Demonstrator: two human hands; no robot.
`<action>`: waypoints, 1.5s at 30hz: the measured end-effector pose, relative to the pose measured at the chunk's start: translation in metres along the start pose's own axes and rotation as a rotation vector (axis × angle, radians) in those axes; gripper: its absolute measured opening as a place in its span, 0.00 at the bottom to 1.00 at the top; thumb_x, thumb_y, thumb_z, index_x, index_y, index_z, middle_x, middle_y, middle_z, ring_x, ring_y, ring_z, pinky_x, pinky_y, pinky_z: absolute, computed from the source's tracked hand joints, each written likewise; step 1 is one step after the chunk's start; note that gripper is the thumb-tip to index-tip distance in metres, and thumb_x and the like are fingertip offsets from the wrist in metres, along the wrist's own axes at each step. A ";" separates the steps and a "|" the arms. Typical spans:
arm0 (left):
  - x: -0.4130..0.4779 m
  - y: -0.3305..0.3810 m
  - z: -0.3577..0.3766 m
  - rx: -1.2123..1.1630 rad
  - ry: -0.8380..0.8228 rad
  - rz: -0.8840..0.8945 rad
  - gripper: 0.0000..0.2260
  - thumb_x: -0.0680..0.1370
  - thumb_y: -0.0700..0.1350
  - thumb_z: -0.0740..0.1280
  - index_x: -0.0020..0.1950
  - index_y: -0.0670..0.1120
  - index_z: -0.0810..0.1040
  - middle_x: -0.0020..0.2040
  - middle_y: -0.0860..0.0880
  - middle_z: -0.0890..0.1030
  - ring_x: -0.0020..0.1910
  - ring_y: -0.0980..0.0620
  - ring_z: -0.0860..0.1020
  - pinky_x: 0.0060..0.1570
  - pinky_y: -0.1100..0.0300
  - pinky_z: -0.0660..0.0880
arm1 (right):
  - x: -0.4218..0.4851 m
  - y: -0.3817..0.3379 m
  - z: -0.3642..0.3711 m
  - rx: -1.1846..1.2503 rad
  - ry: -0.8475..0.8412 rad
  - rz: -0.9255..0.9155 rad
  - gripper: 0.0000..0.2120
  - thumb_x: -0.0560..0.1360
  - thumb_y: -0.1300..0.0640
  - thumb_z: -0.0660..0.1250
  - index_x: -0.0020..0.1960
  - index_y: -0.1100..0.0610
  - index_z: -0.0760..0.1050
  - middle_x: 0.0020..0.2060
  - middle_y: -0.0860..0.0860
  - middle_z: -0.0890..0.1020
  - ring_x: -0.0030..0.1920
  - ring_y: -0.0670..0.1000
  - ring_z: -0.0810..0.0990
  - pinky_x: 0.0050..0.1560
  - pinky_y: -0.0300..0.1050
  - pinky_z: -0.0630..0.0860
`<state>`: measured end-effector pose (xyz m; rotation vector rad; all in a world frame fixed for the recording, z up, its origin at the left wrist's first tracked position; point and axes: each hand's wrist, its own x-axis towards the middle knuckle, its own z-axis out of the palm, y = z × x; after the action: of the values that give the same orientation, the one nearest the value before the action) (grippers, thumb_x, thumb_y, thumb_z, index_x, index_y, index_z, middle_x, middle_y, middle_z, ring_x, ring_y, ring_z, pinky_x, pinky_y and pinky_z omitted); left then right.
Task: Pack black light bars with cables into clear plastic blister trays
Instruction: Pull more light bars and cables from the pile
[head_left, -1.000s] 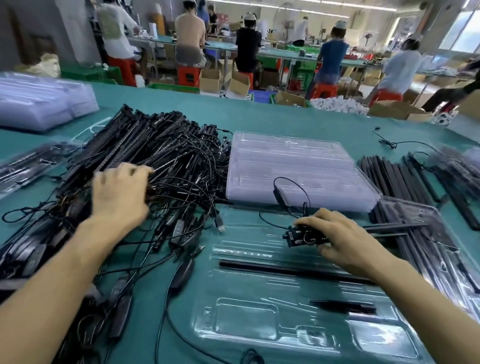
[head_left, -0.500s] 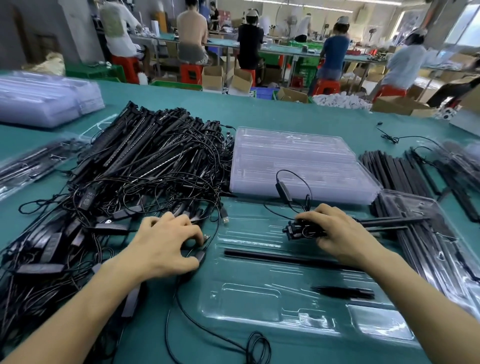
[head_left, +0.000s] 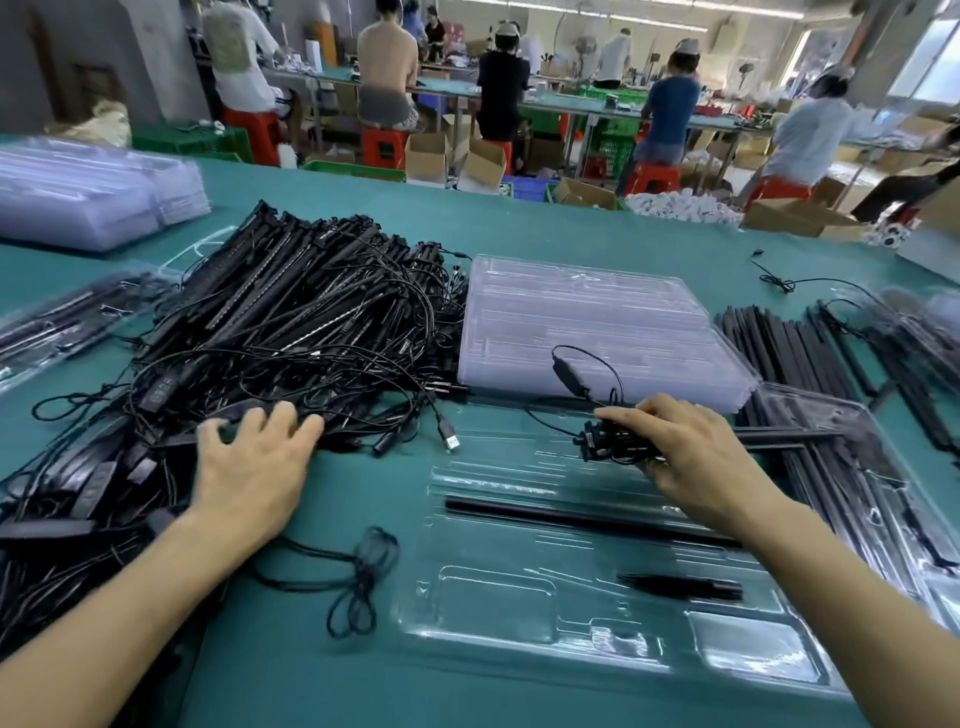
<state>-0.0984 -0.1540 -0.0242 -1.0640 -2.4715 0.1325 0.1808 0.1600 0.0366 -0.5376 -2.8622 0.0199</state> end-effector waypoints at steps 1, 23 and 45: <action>0.004 -0.007 0.004 0.031 0.017 0.008 0.18 0.65 0.37 0.75 0.52 0.48 0.77 0.45 0.45 0.72 0.43 0.42 0.73 0.44 0.42 0.67 | 0.000 0.000 -0.001 0.002 -0.002 -0.003 0.31 0.74 0.58 0.71 0.72 0.39 0.67 0.56 0.46 0.76 0.57 0.51 0.74 0.63 0.54 0.68; 0.067 0.078 -0.010 -0.154 -0.023 0.311 0.15 0.80 0.55 0.50 0.58 0.58 0.74 0.61 0.57 0.74 0.60 0.51 0.69 0.56 0.50 0.63 | 0.003 -0.011 0.001 0.067 0.036 -0.014 0.32 0.74 0.64 0.69 0.72 0.40 0.67 0.55 0.48 0.76 0.53 0.55 0.74 0.59 0.50 0.69; 0.099 0.079 0.018 -0.048 -0.033 0.244 0.18 0.83 0.55 0.54 0.74 0.59 0.66 0.65 0.57 0.74 0.62 0.48 0.70 0.58 0.51 0.63 | 0.045 -0.073 -0.070 0.518 0.573 -0.188 0.32 0.71 0.69 0.73 0.71 0.51 0.70 0.52 0.45 0.74 0.52 0.38 0.72 0.55 0.25 0.67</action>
<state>-0.1134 -0.0264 -0.0250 -1.3925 -2.3753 0.1668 0.1295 0.1062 0.1185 -0.1313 -2.2094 0.4778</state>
